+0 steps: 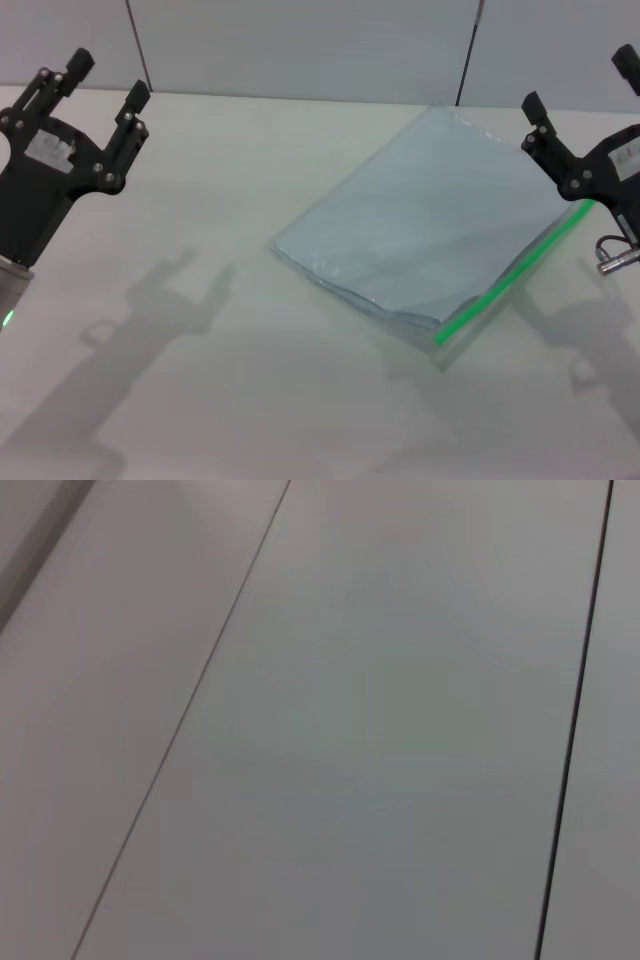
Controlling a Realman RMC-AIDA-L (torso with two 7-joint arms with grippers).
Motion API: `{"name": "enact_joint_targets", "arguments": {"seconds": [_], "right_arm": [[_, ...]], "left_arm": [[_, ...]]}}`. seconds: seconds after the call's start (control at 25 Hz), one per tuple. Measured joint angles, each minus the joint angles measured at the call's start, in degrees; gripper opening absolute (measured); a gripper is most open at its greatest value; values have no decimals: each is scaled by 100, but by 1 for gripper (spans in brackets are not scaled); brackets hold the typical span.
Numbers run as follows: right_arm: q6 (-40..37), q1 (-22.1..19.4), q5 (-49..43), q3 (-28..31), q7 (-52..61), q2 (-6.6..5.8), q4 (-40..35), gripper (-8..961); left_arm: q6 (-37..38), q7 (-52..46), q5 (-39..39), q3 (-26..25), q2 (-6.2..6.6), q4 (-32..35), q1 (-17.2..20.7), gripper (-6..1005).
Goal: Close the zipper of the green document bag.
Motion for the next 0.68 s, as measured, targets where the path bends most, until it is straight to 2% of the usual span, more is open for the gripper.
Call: {"name": "enact_joint_targets", "arguments": {"seconds": [0.16, 0.24, 0.68], "right_arm": [[-14, 7, -1, -30, 2, 0, 2, 899], [-15, 12, -1, -29, 3, 0, 3, 899], [-11, 32, -7, -135, 7, 0, 14, 896]], "left_arm": [[7, -101, -22, 0, 2, 0, -3, 530], [8, -106, -28, 0, 2, 0, -4, 737], [19, -114, -77, 0, -13, 33, -13, 740]]}}
